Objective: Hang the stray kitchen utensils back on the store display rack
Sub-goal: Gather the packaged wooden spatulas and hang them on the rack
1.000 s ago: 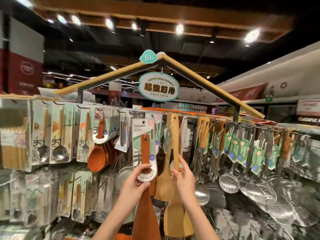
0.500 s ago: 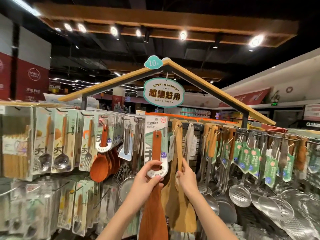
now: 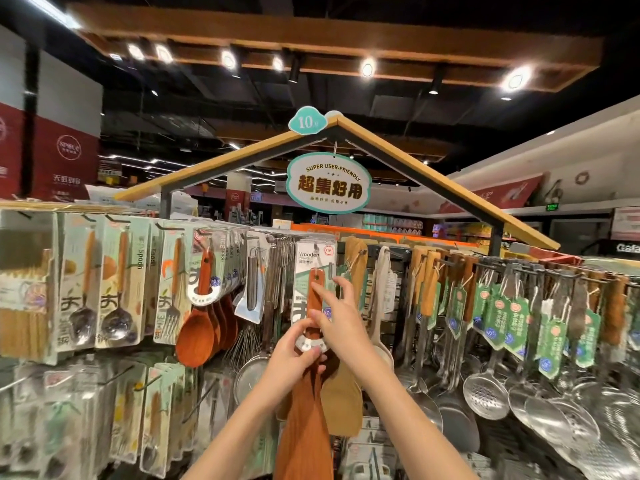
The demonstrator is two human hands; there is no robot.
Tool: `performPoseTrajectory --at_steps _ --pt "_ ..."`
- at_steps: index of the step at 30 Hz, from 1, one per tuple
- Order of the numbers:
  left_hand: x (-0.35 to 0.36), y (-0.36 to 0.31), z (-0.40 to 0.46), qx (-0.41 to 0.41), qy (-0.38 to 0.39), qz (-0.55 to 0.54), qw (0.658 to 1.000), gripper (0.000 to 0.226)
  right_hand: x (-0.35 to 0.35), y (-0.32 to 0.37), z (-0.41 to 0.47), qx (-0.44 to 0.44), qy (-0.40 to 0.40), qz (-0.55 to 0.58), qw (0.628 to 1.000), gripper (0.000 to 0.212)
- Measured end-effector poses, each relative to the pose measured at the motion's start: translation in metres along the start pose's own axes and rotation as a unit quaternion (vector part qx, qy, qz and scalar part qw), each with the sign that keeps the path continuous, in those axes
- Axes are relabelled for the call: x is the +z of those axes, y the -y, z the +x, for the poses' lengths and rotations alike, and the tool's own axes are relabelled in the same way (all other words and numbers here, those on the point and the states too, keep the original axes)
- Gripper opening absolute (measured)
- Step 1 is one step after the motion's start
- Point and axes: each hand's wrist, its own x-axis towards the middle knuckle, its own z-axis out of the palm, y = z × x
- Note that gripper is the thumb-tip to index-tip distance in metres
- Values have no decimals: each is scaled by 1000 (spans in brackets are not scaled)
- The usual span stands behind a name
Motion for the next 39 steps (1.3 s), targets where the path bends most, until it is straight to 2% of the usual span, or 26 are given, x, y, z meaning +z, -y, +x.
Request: performPoseTrajectory --at_steps 4,7,11,17,21,29,34,39 --pt "-5 5 8 -12 -8 40 999 33 9 -6 15 23 10 -5 1000 48" --pt "-9 11 2 -40 2 39 998 40 16 -12 22 29 17 -24 999 49" --pt "-15 24 -15 -59 4 96 994 48 22 -24 28 38 36 -25 998 56" --pt "-25 36 -36 -36 2 173 984 46 26 -34 34 58 71 -72 993 66" --pt "-38 51 -61 -46 -11 223 974 44 32 -42 24 63 86 -113 988 60" --pt "-80 106 -135 -148 -23 293 944 47 83 -57 -66 25 112 -142 983 56" --pt "-115 140 -176 -189 -18 285 939 47 134 -53 -140 53 171 -114 977 52" --pt "-173 179 -208 -219 15 294 930 48 196 -58 -193 76 247 -186 948 48"
